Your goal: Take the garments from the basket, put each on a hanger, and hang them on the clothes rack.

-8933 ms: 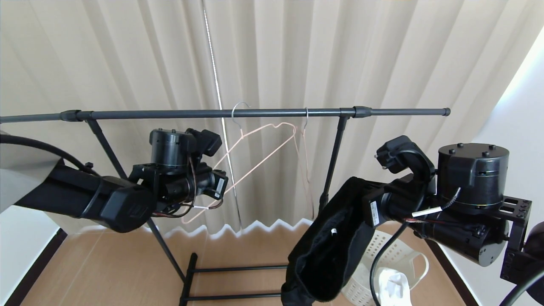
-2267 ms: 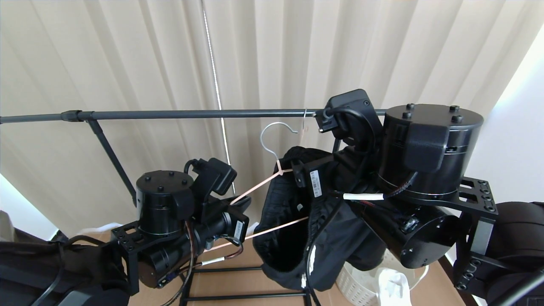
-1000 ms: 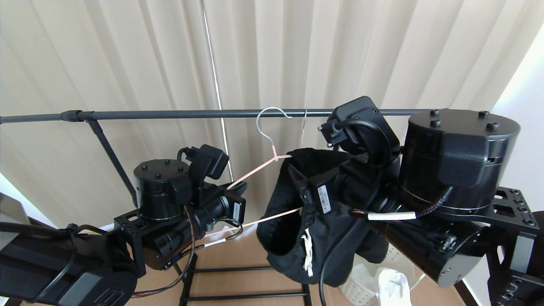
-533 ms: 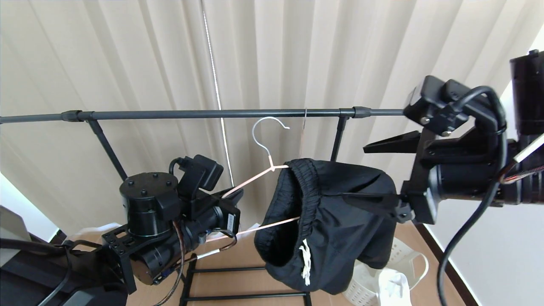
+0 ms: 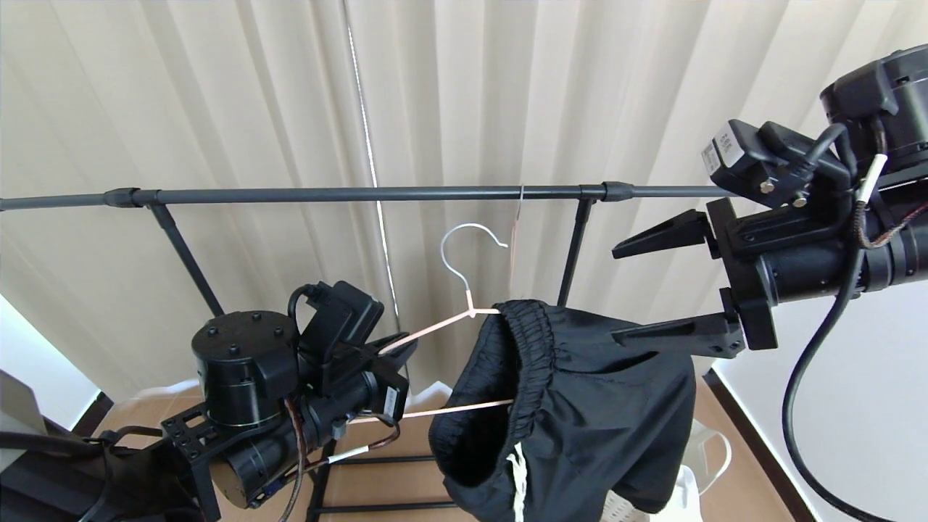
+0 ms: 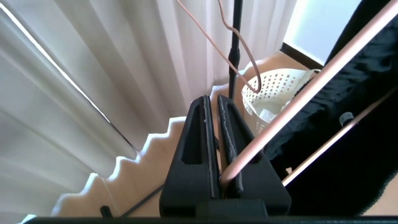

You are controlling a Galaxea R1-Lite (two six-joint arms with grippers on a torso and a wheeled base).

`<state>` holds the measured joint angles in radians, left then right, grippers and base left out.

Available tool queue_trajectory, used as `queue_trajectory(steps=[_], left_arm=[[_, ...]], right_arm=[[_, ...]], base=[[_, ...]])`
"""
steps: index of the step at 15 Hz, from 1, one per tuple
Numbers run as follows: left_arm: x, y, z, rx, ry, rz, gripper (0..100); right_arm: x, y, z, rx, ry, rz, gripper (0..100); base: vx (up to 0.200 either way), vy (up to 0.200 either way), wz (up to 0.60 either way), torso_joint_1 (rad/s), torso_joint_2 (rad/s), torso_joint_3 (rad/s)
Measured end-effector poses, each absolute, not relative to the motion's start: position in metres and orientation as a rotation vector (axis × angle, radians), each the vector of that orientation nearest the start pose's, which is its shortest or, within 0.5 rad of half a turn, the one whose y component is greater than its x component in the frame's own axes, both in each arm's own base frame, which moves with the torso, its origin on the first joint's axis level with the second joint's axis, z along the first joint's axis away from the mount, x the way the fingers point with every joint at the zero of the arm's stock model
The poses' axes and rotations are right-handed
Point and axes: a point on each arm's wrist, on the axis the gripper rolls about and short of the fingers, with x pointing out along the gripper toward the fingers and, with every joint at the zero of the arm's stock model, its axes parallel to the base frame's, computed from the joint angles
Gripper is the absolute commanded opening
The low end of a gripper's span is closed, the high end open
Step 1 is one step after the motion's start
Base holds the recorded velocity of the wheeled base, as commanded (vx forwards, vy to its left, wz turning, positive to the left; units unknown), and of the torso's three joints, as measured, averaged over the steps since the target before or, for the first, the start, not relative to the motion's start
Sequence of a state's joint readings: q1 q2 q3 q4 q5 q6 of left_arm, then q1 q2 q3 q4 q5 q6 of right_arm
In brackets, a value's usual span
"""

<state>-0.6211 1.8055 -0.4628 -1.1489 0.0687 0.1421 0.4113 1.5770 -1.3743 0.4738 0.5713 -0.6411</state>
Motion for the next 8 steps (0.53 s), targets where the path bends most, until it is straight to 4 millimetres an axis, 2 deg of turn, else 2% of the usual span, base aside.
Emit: queue_trajectory(steps=[3,8], left_arm=[[0.229,-0.167,0.119,0.228,0.137,-0.583,0],[0.228,-0.170,0.120,0.229,0.129,-0.592,0]], right_arm=[[0.258,0.126,0.262,-0.489,0.420,1.157,100],[0.273,0.134,0.240,-0.454,0.485,1.216,100]], base=[[0.000,0.000,0.00,0.000,0.00,0.000],[0.000,0.000,0.00,0.000,0.00,0.000]])
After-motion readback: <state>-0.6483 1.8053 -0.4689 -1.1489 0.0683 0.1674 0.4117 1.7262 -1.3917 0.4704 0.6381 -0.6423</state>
